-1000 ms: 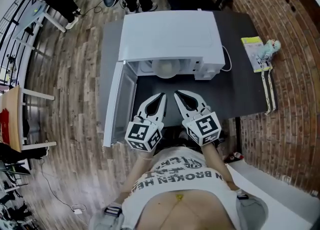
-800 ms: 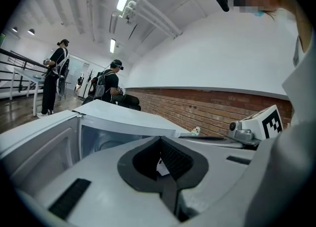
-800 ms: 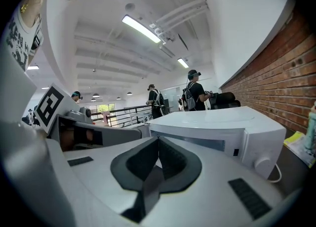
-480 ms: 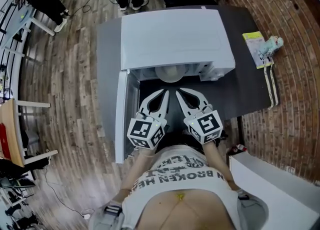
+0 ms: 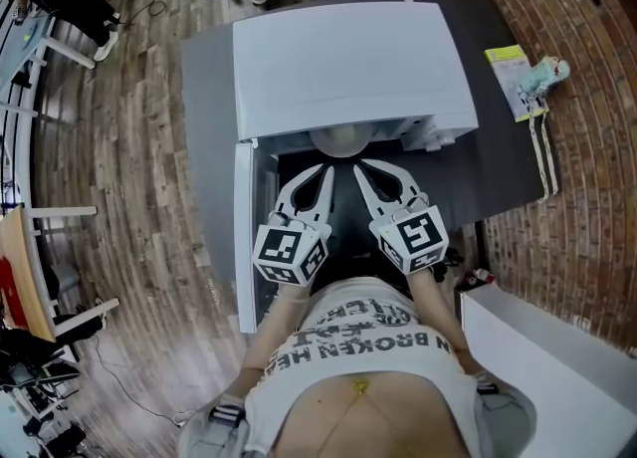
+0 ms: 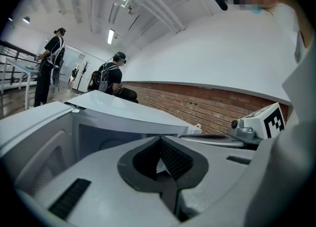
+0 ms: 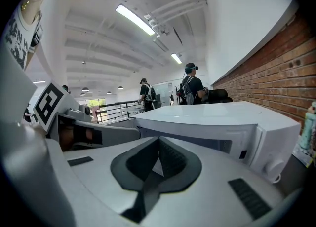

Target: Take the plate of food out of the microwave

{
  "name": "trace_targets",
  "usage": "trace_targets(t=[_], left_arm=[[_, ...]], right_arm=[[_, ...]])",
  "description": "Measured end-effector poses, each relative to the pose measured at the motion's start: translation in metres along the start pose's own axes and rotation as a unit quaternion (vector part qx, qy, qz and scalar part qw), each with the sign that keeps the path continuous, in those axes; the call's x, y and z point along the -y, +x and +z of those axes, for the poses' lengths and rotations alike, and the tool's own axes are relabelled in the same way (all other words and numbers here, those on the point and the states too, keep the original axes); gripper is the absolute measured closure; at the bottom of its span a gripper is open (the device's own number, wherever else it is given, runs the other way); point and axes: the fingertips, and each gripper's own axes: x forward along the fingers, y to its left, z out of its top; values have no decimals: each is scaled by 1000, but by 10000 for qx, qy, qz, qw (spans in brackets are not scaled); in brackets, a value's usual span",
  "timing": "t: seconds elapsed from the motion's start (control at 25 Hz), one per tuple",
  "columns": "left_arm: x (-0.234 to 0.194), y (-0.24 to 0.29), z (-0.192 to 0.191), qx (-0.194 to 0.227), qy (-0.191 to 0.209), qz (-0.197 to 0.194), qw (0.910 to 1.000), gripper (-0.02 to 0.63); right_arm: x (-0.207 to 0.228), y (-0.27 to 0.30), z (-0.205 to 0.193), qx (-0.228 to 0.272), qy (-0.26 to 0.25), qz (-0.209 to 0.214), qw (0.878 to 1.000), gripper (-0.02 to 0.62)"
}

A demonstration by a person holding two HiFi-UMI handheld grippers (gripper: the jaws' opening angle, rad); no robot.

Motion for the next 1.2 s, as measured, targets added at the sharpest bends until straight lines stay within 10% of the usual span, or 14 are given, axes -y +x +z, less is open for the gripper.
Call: trace_targets(t=[1.2], left_arm=[[-16, 40, 14, -35, 402, 861, 9955, 600]], right_arm=[[44, 22, 7, -50, 80, 632, 9980, 588]])
